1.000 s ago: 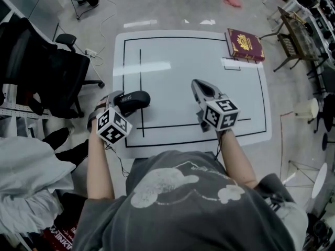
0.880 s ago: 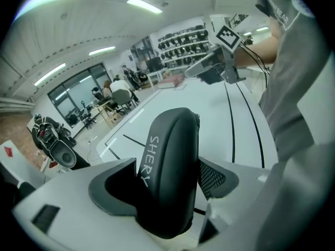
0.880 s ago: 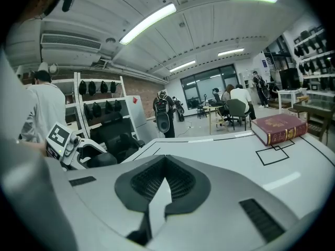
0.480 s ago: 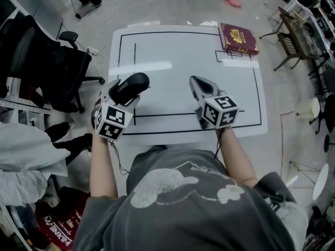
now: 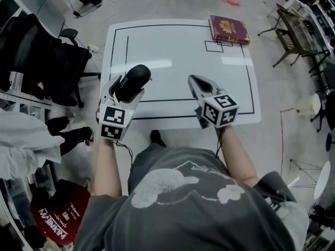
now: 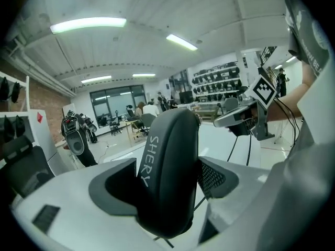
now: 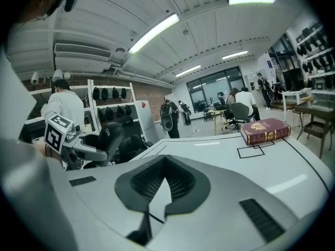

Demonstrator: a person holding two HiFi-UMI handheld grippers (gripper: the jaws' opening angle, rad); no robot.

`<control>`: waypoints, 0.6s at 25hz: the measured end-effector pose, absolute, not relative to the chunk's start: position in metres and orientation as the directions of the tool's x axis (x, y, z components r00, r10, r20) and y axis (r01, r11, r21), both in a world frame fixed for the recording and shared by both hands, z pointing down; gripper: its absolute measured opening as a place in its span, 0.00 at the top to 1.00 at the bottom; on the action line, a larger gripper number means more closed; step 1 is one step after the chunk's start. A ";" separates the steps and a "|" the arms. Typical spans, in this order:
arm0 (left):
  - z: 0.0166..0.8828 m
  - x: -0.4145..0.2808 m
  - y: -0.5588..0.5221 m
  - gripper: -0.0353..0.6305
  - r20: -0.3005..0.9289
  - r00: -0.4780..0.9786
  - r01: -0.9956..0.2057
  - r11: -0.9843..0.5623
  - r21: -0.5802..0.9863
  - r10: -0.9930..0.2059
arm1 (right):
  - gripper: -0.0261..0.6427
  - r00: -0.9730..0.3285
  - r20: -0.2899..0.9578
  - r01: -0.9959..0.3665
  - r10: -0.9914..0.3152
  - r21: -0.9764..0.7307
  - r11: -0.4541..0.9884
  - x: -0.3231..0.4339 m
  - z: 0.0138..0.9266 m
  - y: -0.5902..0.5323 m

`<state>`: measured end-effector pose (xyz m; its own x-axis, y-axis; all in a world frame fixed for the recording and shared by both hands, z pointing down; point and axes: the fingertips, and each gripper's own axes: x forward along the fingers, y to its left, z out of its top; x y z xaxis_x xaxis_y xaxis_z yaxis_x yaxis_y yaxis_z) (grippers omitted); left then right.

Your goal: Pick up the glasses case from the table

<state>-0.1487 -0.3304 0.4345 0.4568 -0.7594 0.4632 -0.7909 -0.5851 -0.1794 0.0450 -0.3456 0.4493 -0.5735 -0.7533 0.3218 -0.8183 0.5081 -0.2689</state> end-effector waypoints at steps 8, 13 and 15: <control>0.404 -0.118 -0.290 0.42 0.339 0.450 -0.842 -0.519 -0.145 -0.826 | 0.96 -0.572 0.331 -0.820 -0.750 -0.247 0.516 0.081 0.446 -0.300; 0.398 -0.100 -0.262 0.43 0.314 0.440 -0.860 -0.495 -0.121 -0.841 | 0.96 -0.585 0.330 -0.811 -0.741 -0.240 0.533 0.100 0.446 -0.270; 0.398 -0.092 -0.248 0.43 0.310 0.439 -0.863 -0.492 -0.115 -0.843 | 0.96 -0.589 0.324 -0.808 -0.740 -0.240 0.538 0.108 0.447 -0.257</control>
